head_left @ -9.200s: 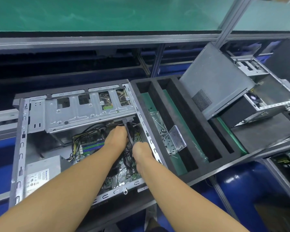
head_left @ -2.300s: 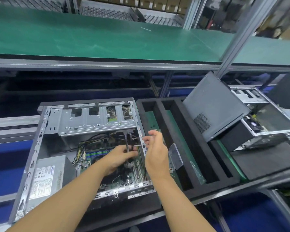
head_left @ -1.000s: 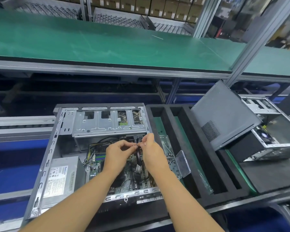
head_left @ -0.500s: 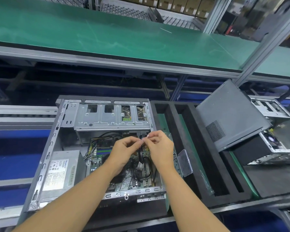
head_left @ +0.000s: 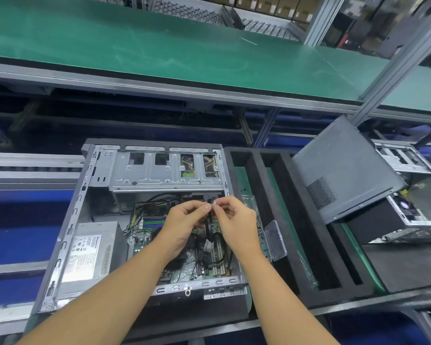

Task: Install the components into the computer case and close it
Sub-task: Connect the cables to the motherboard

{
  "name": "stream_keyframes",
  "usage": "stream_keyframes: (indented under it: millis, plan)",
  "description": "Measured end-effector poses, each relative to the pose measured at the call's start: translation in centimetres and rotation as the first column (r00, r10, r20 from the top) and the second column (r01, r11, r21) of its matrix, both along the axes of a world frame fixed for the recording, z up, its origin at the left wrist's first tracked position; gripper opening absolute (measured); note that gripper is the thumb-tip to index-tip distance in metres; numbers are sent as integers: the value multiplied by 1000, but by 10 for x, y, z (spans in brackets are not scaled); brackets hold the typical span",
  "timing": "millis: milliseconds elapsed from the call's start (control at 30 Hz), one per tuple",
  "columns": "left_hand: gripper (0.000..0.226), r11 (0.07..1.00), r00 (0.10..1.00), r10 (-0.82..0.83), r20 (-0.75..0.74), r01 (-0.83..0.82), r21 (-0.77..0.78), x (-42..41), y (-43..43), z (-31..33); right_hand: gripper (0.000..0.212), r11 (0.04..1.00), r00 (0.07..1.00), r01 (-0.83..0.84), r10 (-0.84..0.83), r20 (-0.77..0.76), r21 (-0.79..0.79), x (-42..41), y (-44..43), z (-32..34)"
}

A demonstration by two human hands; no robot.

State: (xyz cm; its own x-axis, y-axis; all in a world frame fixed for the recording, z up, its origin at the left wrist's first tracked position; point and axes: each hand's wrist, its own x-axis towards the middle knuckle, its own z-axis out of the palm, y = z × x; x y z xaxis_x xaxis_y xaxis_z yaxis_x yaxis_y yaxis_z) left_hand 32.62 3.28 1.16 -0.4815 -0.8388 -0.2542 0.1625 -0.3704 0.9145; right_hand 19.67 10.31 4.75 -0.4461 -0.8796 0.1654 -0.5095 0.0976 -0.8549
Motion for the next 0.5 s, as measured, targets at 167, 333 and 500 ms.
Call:
stream_keyframes:
  millis: [167, 333, 500]
  plan:
    - [7, 1000, 999, 22, 24, -21, -9, 1, 0, -1, 27, 1000, 999, -8, 8, -32, 1, 2, 0, 0]
    - [5, 999, 999, 32, 42, -31, -12, 1, -1, -1, 11, 1000, 993, -18, 15, -114, -21, 3, 1, -1]
    - [1, 993, 994, 88, 62, -83, -85, 3, -2, 0, 6, 996, 953, -59, 38, -300, -64, 7, 2, -1]
